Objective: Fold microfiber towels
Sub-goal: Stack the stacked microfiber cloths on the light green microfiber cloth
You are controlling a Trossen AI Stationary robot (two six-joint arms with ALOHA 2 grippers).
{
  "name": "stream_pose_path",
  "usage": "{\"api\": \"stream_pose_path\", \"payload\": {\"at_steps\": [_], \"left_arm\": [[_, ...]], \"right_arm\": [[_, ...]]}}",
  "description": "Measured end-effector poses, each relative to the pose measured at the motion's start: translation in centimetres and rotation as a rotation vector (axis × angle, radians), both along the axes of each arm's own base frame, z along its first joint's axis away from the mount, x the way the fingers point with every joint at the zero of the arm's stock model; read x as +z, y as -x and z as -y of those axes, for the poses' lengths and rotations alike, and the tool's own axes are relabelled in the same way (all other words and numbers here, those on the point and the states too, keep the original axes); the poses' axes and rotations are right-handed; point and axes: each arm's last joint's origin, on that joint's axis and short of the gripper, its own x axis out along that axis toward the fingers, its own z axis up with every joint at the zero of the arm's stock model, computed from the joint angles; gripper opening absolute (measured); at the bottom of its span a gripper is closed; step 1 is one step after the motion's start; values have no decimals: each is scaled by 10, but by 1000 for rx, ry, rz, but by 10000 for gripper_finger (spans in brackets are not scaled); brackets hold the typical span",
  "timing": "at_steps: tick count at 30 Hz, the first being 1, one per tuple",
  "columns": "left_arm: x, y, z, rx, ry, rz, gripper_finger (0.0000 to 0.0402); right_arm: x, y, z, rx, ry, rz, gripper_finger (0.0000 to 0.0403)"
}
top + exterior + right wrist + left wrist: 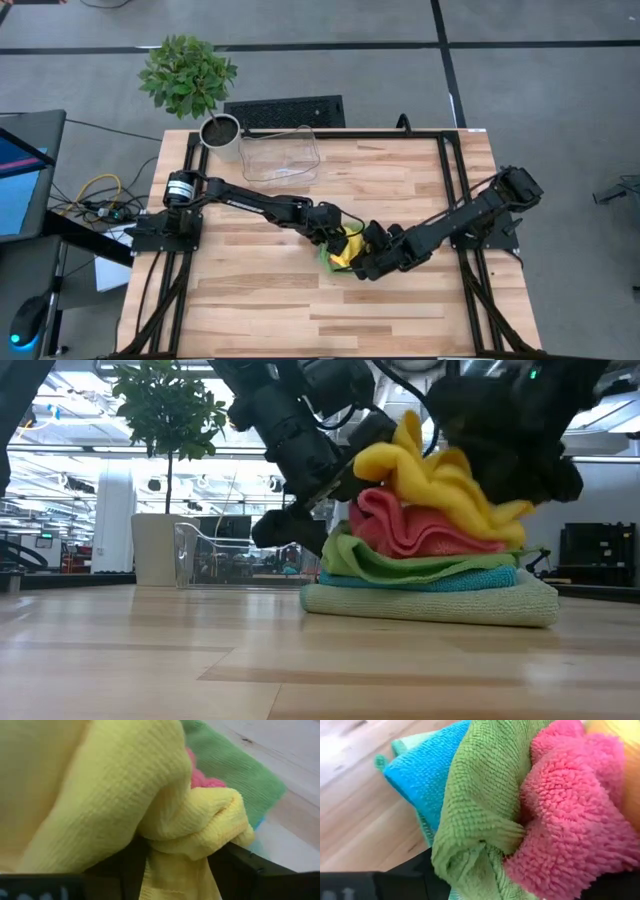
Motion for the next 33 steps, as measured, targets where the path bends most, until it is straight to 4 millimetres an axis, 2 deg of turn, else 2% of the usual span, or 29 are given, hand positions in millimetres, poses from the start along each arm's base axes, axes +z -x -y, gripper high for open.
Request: {"api": "stream_pose_path", "payload": {"at_steps": [6,10,14,23,30,33], "left_arm": [[-3,6,-2,-3,-28,-65,267],[-2,10,-2,-6,-27,-104,273],[12,22,-3,6,-53,-149,273],[68,51,-5,3,-170,-96,273],[130,86,26,8,-352,105,272],[140,86,37,-6,-418,202,267]], "right_arm": [[-23,-7,1,0,16,-77,224],[-24,-8,-1,2,13,-72,224],[-24,-7,0,2,15,-78,224],[-24,-9,4,-9,10,-82,222],[-24,-10,7,-20,11,-84,221],[-24,-12,12,-37,8,-80,221]]}}
